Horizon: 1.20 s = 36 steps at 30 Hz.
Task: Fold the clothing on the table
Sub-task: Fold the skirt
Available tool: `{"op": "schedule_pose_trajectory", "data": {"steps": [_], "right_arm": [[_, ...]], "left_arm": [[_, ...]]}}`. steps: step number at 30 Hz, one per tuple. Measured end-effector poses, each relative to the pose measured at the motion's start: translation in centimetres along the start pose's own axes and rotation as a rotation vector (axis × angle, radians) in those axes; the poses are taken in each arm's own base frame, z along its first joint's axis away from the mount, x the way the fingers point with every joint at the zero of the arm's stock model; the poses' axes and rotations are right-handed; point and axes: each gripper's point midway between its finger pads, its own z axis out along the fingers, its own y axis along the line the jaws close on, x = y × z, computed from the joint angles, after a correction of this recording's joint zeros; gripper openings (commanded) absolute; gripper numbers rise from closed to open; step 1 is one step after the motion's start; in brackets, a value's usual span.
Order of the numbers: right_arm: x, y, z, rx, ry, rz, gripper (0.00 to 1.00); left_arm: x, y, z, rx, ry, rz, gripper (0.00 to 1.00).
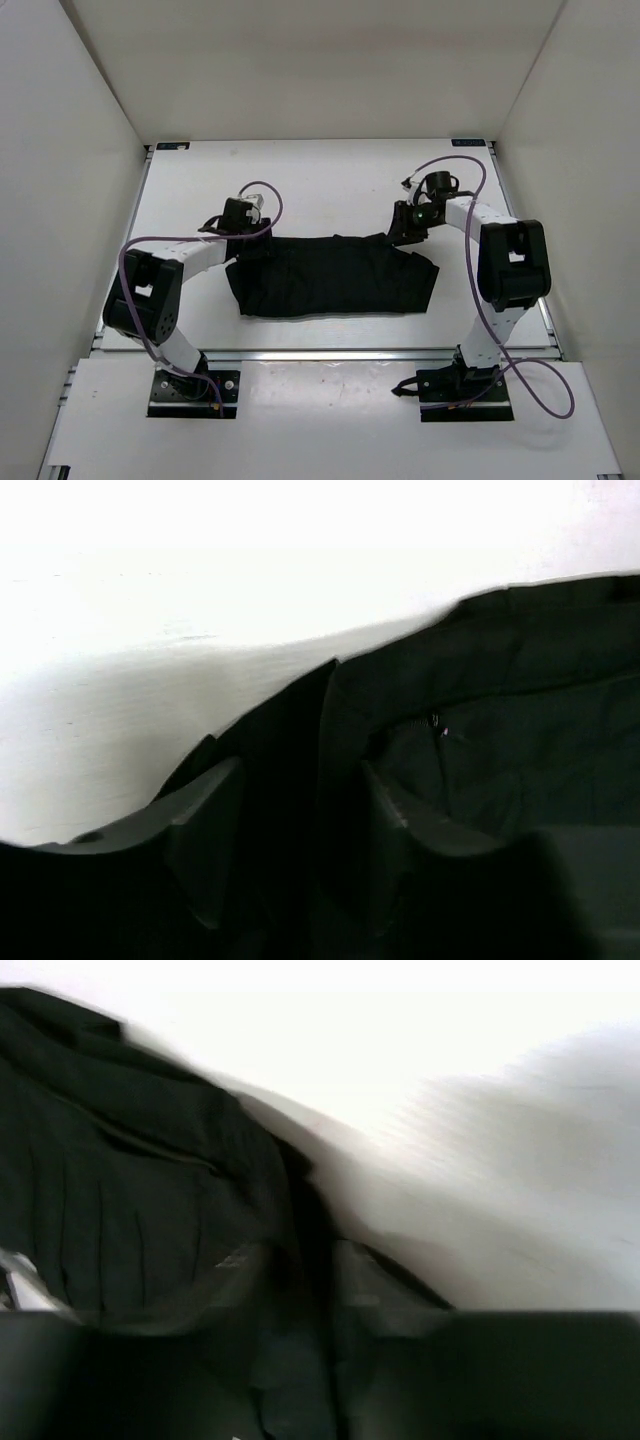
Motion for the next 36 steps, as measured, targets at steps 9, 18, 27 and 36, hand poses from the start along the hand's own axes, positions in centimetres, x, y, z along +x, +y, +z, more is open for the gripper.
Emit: {"op": "schedule_pose_trajectory", "data": {"steps": [9, 18, 27, 36], "right_arm": [[-3.0, 0.8, -2.3, 0.091, -0.049, -0.105, 0.72], [4.1, 2.0, -7.0, 0.229, -0.081, -0.116, 0.89], [10.2, -1.8, -7.1, 0.388, 0.009, 0.032, 0.90], [12.2, -3.9, -6.6, 0.451, 0.034, 0.099, 0.86]], "left_arm": [[-8.7, -3.1, -3.3, 0.004, -0.147, 0.081, 0.93], [-6.5, -8.6, -8.9, 0.108, -0.207, 0.167, 0.02], [3.5, -5.8, -4.9, 0.018, 0.080, 0.155, 0.00], [5.1, -4.6, -3.9, -0.022, 0.130, 0.134, 0.00]]}}
